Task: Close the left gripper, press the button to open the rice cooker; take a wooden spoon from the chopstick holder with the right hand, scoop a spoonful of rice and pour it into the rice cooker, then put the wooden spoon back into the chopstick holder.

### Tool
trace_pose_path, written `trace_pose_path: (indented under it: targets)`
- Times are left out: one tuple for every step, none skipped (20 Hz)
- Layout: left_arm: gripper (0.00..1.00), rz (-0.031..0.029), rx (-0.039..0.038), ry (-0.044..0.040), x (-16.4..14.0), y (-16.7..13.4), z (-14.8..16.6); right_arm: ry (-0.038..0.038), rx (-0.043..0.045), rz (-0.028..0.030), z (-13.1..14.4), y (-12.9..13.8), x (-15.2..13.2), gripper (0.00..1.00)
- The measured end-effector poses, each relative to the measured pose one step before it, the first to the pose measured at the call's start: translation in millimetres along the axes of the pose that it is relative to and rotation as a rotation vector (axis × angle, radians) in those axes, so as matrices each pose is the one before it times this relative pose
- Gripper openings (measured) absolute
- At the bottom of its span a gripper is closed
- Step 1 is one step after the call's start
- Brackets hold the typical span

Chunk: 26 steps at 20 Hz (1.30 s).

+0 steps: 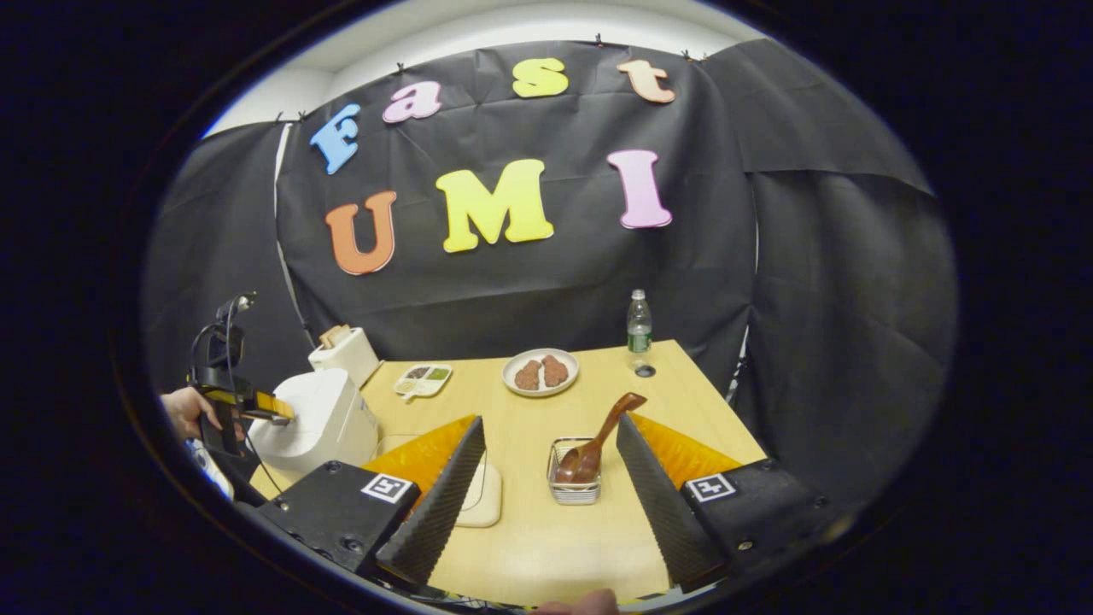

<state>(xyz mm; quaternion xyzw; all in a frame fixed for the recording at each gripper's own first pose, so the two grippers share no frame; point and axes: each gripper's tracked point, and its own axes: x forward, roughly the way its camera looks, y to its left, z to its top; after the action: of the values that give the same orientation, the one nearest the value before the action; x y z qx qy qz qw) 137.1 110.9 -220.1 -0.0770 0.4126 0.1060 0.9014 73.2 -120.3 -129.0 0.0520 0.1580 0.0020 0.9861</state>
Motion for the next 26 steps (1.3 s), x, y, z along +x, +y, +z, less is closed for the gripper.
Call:
trace_pose_path:
  targets:
    - [0.94,0.00011,-0.00125,0.00138,2.22,-1.03,-0.64,0.00109,0.00545,0.00947,-0.82,2.44,1.70,1.00]
    - [0.94,-0.00033,0.01307,-0.01486,-0.81,-1.16,1.30,0.00332,0.00697,0.00955,-1.59,0.41,2.54,1.00]
    - [0.94,-0.00105,0.00771,-0.00079,1.68,0.98,-3.65,0.00655,0.00830,0.01089,-2.24,0.27,4.31,1.00]
    - [0.94,-0.00073,-0.00001,-0.01315,-1.26,0.17,1.23,0.00919,0.01308,0.01346,-1.84,0.23,4.60,1.00]
    - [0.95,0.00215,-0.00634,-0.01234,0.86,-0.99,2.24,0.00569,0.01781,0.01412,-0.45,-0.04,4.73,1.00]
    - [0.94,0.00590,0.00076,-0.02703,-0.74,-0.11,3.70,0.00116,0.00680,0.00704,2.44,-1.82,4.78,0.99]
    - [0.93,0.00240,0.01110,-0.01049,0.27,-0.36,-0.74,-0.00571,-0.01138,-0.01104,5.50,-7.07,6.04,0.99]
    - [0.92,-0.00326,0.02597,-0.01101,-1.74,0.26,0.75,-0.01129,-0.01122,-0.01612,6.29,-8.11,4.87,1.00]
    - [0.92,-0.00221,0.00318,0.00035,0.62,-1.23,0.11,-0.01500,-0.00059,0.00439,7.71,-1.14,5.13,1.00]
    - [0.93,0.00359,-0.01466,-0.00536,-0.50,-2.00,3.19,-0.01088,0.00219,0.01440,7.00,1.43,5.03,0.99]
    - [0.94,0.00558,-0.02436,-0.01457,0.26,1.93,5.02,-0.00492,-0.00304,0.01858,3.77,2.50,5.80,1.00]
    - [0.94,0.01020,-0.02649,-0.01409,-4.66,0.36,6.99,0.00400,-0.01266,0.01756,2.93,0.46,5.83,1.00]
    - [0.94,0.00811,-0.02329,-0.02205,-5.22,0.31,6.86,0.00656,-0.01657,0.01639,3.86,0.71,4.74,1.00]
    - [0.94,-0.00453,-0.01278,-0.03591,-6.78,-1.69,10.65,-0.00644,-0.01227,0.01023,5.13,0.13,0.96,1.00]
    - [0.93,-0.00605,-0.00415,-0.04245,-9.45,-1.26,10.66,-0.01719,-0.00615,0.00515,9.83,0.43,-1.06,1.00]
    - [0.95,-0.00615,-0.00398,-0.05210,-14.04,-1.40,14.37,-0.01377,-0.00466,0.00694,6.37,3.16,-3.07,1.00]
    - [0.95,-0.01579,-0.00019,-0.04942,-15.26,-4.23,13.78,-0.01444,-0.00561,0.00301,4.58,4.29,-6.12,1.00]
    - [0.94,-0.02181,0.00278,-0.04565,-16.54,-4.21,13.44,-0.01504,-0.00579,0.00016,5.26,3.53,-7.18,1.00]
    - [0.94,-0.02105,0.00611,-0.04850,-15.39,-6.83,12.87,-0.01896,-0.00726,-0.00610,3.63,3.77,-10.79,1.00]
    - [0.94,-0.01520,0.01064,-0.05880,-17.59,-5.85,14.11,-0.02184,-0.00253,-0.00889,7.33,4.24,-8.97,1.00]
    - [0.94,-0.01522,0.00453,-0.04854,-15.27,-3.86,12.21,-0.02013,-0.00185,-0.00998,5.25,4.02,-10.05,1.00]
    - [0.93,-0.02444,0.00748,-0.04573,-15.35,-5.51,11.95,-0.02489,-0.00180,-0.01222,5.99,5.31,-11.35,0.99]
    - [0.94,-0.01879,0.01323,-0.03867,-13.46,-5.23,11.22,-0.02202,-0.00179,-0.00694,5.25,7.72,-12.18,0.99]
    - [0.94,-0.02390,0.01751,-0.02836,-13.80,-3.76,7.47,-0.01253,-0.00383,-0.01445,2.61,7.50,-14.42,0.99]
    - [0.94,-0.02578,0.02168,-0.03096,-17.74,-5.30,5.77,-0.01341,-0.00114,-0.01139,2.19,5.58,-11.90,1.00]
    - [0.94,-0.02399,0.01984,-0.03400,-15.45,-6.03,8.14,-0.02713,0.00266,-0.00570,6.76,6.31,-12.92,1.00]
